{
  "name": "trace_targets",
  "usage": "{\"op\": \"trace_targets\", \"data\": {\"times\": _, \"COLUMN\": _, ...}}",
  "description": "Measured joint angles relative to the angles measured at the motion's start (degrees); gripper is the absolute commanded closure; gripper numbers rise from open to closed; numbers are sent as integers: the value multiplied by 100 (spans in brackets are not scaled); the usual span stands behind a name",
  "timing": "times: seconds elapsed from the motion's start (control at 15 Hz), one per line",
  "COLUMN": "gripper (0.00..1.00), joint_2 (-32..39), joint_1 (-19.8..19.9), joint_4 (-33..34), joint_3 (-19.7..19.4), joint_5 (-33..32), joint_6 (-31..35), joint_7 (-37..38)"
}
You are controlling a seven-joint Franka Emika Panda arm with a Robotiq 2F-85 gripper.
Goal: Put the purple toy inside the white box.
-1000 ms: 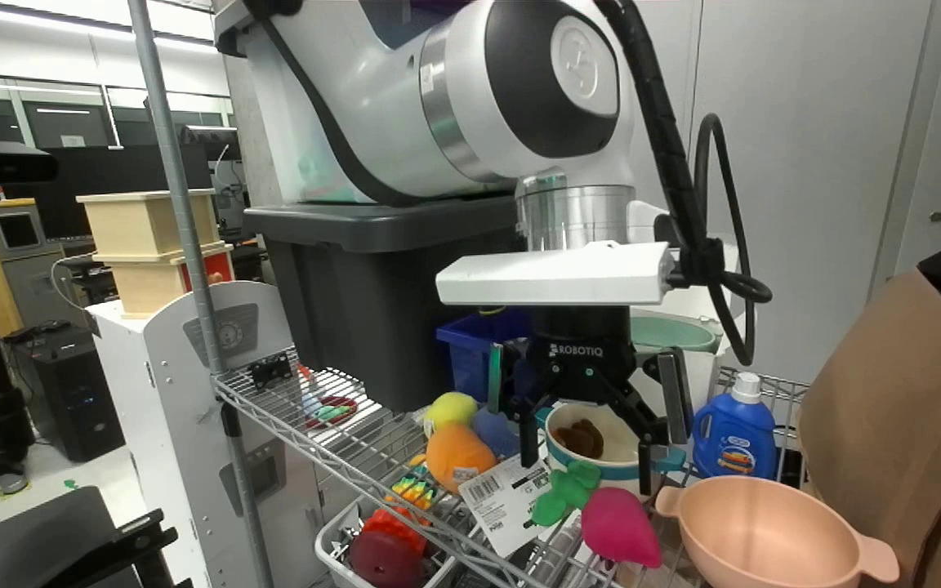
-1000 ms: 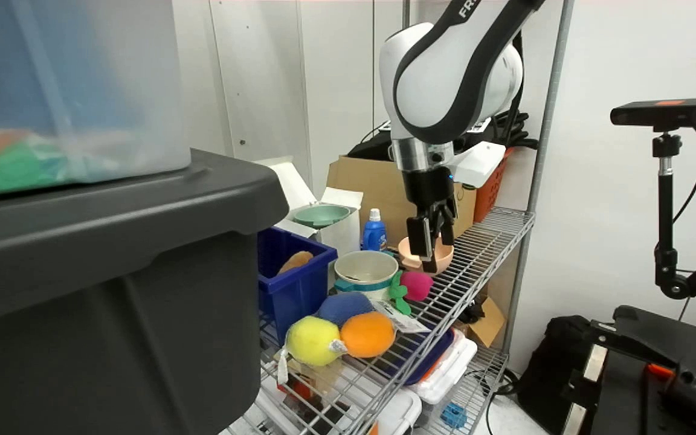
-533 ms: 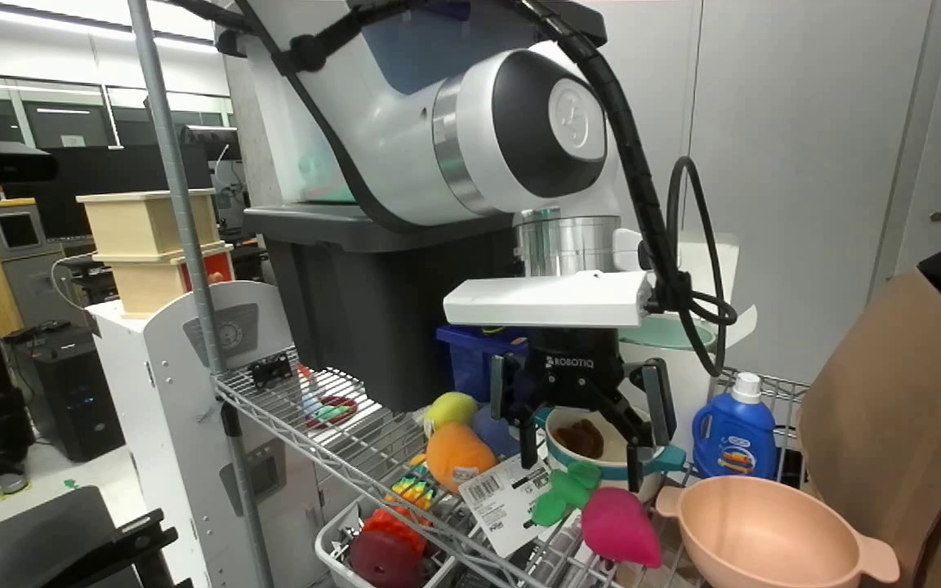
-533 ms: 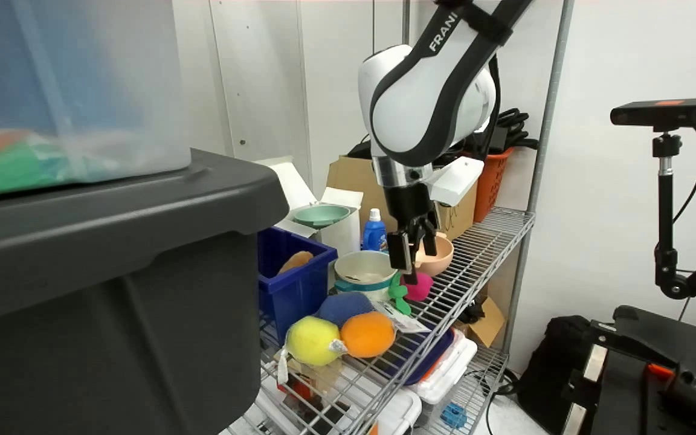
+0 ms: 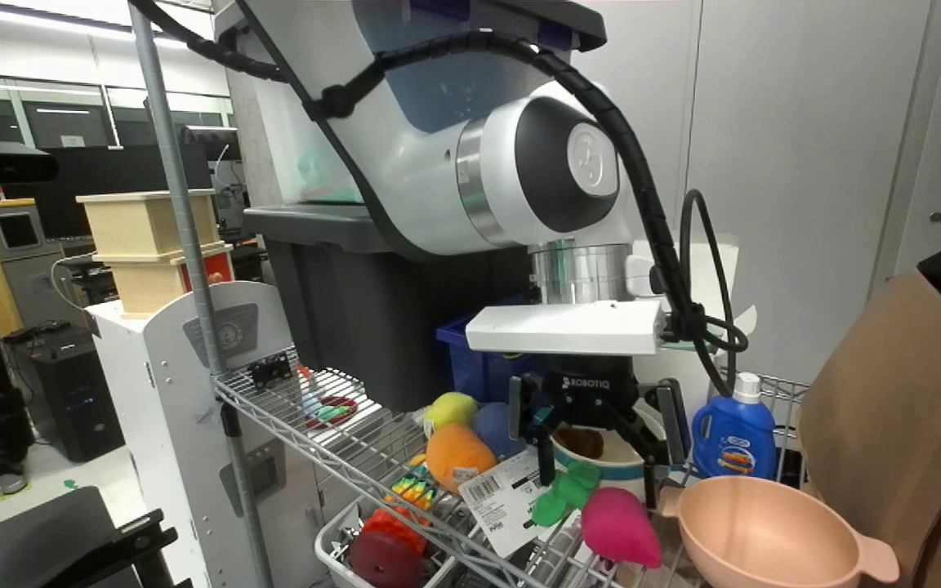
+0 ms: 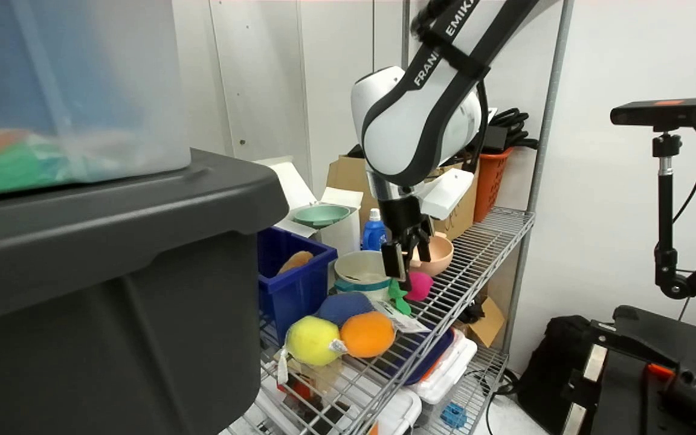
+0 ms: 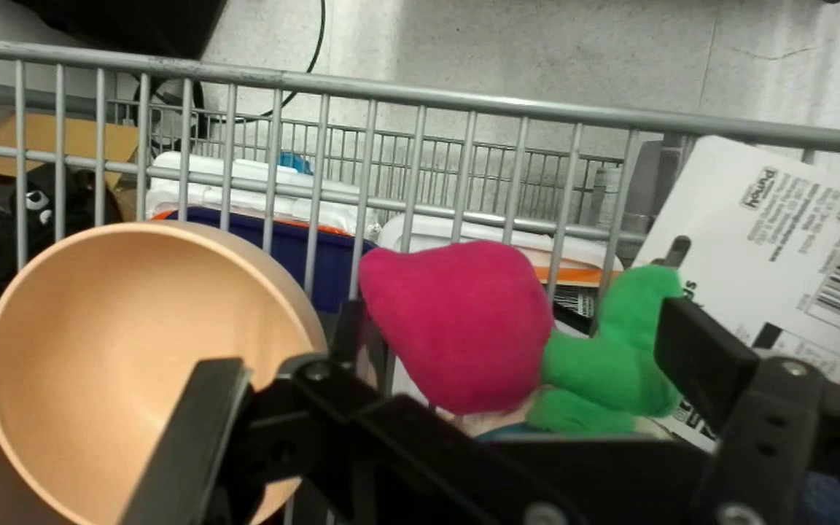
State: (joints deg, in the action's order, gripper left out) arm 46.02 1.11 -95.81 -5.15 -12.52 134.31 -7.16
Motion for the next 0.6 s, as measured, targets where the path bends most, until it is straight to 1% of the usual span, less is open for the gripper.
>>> {"op": "trace_targets", "data": {"times": 0.6, "gripper": 0, "joint_2": 459, "joint_1": -12, "joint_4": 425, "joint_3": -83, "joint_5": 0, "joint_6": -3, "joint_7": 88}}
